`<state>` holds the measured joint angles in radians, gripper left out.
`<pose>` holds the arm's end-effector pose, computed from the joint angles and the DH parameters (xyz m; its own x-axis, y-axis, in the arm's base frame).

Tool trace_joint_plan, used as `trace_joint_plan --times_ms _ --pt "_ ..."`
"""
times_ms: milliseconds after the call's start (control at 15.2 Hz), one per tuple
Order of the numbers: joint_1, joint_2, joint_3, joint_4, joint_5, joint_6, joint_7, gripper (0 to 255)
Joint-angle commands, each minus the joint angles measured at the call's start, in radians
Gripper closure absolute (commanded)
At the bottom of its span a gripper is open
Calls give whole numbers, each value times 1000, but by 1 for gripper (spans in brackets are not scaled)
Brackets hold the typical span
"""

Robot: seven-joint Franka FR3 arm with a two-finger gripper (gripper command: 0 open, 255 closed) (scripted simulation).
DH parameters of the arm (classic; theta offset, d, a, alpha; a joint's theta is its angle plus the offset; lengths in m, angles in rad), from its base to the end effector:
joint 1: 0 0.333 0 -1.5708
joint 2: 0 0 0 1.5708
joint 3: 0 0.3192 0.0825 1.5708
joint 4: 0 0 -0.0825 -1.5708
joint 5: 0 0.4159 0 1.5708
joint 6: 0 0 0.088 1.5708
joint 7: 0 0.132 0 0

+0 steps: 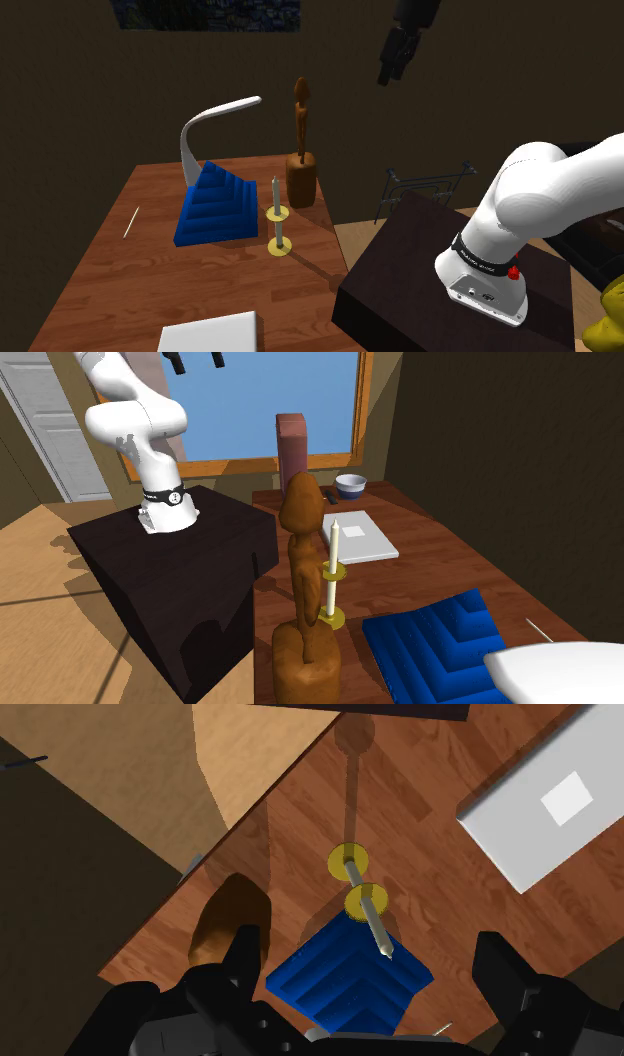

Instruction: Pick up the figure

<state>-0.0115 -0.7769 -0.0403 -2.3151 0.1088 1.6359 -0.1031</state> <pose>0.3485 -0.0077 0.5926 0.9925 0.0523 0.1101 0.0661 -0.9898 -0.1259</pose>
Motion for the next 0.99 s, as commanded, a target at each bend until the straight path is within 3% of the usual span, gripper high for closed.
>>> trace_joint_plan --times_ms 0,462,924 --pt "0 0 0 0 0 0 0 0" --pt "-45 40 130 -200 -26 357 166 0" --pt "-137 209 282 -296 -111 718 386 0"
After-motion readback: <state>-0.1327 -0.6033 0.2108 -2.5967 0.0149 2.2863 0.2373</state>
